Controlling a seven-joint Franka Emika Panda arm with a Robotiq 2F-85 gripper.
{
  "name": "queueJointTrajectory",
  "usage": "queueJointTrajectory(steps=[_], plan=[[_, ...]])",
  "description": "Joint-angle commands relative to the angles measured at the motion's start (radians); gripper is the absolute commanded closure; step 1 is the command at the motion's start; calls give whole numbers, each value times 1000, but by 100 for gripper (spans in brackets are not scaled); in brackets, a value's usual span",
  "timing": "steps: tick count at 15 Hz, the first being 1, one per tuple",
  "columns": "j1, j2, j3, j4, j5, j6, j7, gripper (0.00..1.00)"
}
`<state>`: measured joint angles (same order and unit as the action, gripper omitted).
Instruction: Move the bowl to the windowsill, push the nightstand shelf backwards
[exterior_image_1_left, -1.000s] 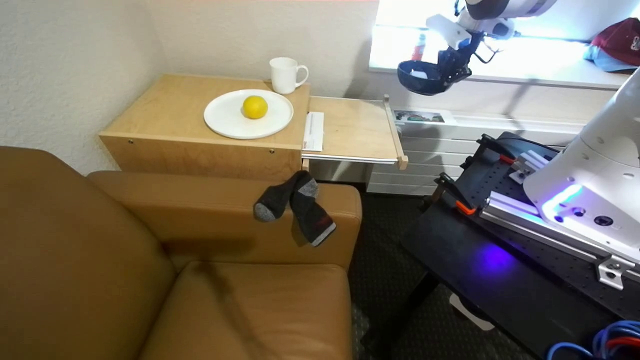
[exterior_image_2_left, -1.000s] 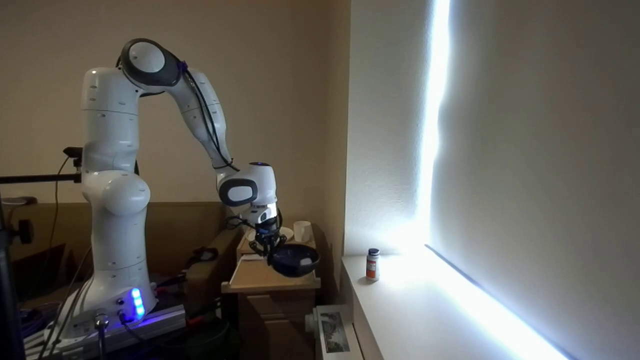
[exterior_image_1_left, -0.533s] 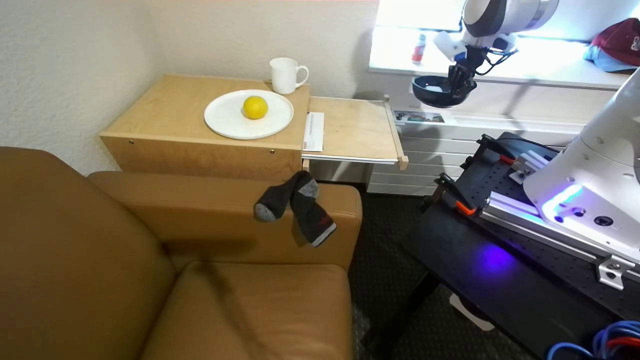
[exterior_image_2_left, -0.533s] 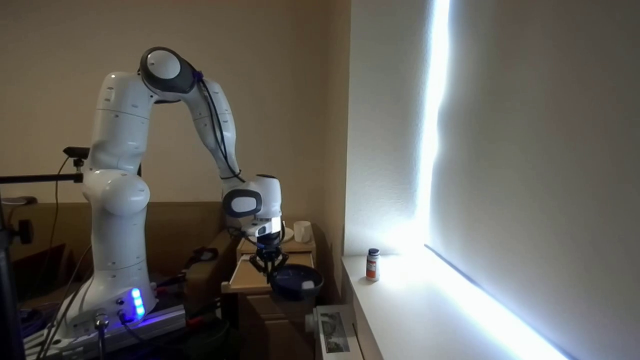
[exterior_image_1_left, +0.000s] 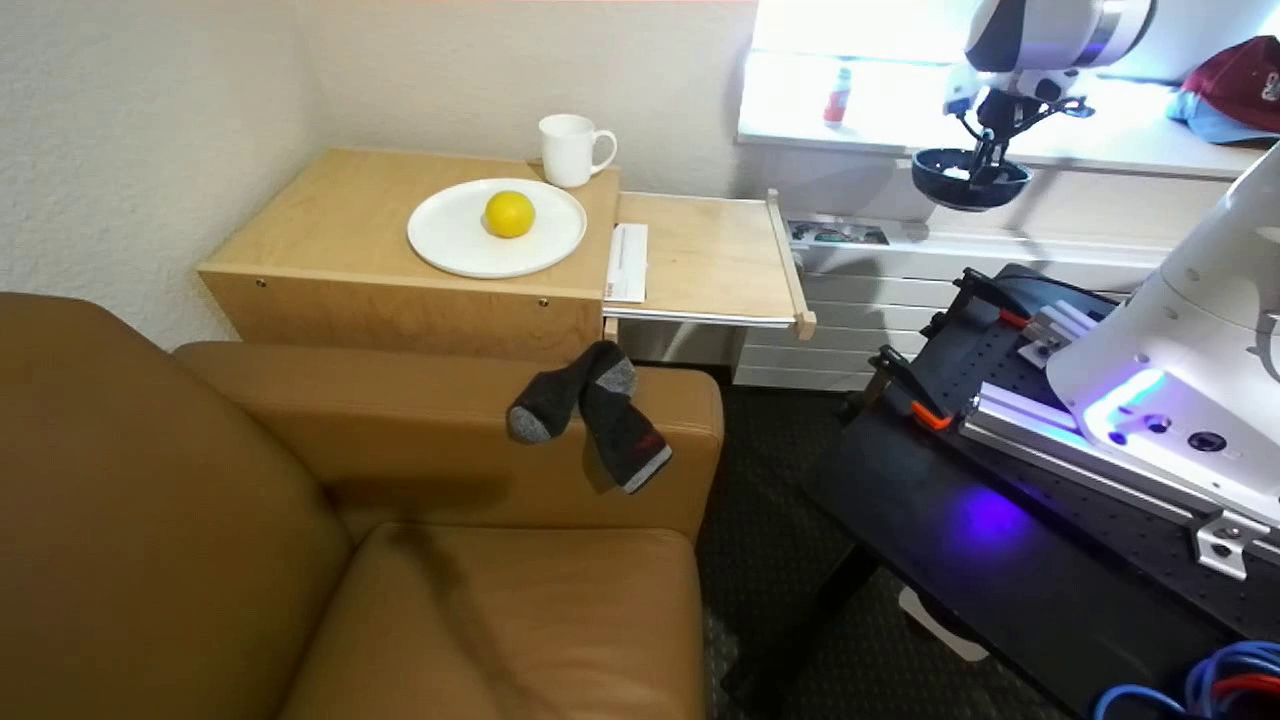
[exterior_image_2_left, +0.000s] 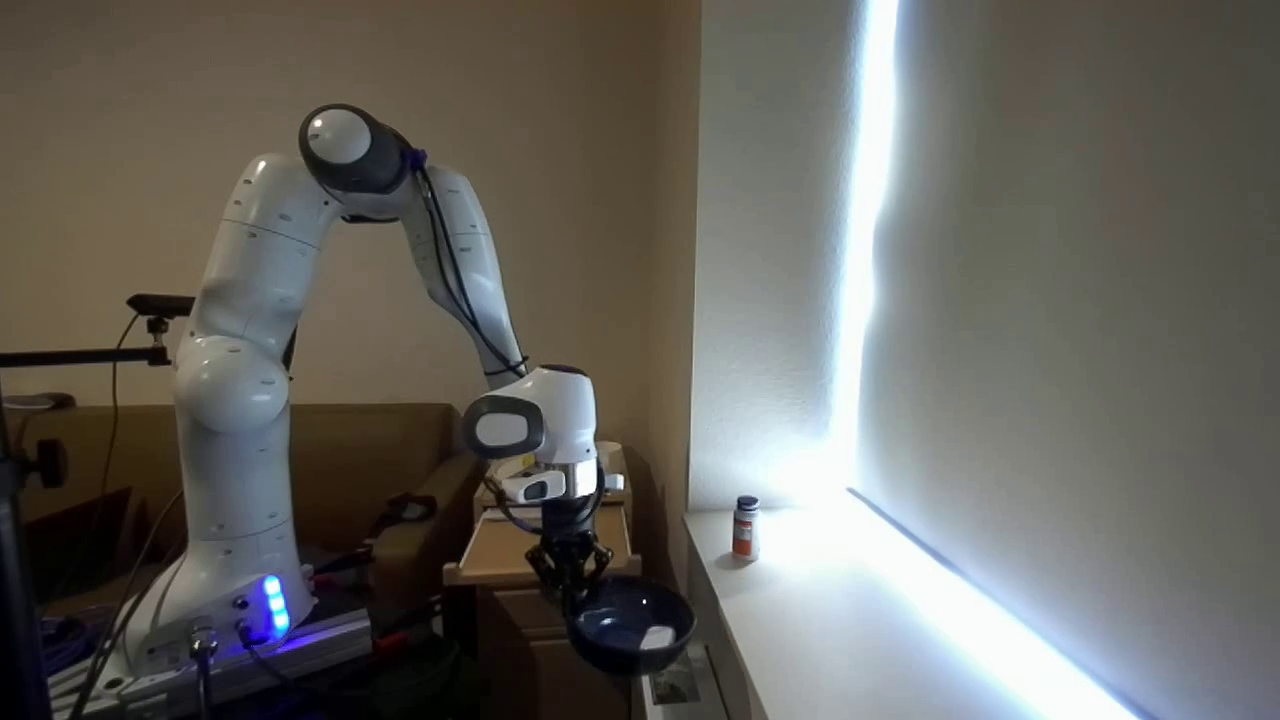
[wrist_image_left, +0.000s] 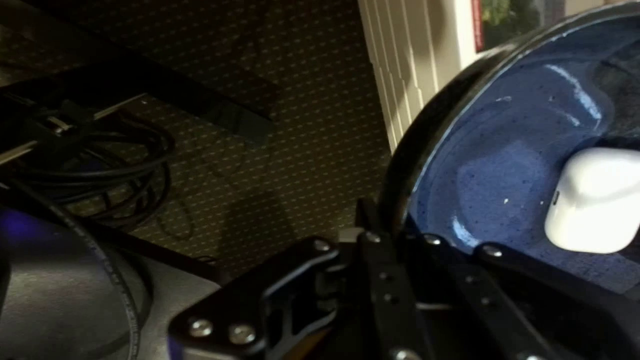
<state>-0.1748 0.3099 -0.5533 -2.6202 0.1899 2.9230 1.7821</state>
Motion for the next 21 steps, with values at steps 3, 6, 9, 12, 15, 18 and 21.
queueJointTrajectory(steps=[3, 6, 9, 12, 15, 18, 21], plan=[[-7, -42, -61, 115, 23, -47, 113, 98], [0, -7, -61, 110, 5, -30, 114, 92], [-8, 16, -45, 127, 44, -3, 170, 98], [-63, 16, 2, 173, 142, -13, 205, 98], [-88, 41, 20, 235, 187, -13, 244, 98], [-79, 102, 4, 329, 149, -50, 305, 98], [-81, 93, 12, 304, 132, -60, 305, 92]])
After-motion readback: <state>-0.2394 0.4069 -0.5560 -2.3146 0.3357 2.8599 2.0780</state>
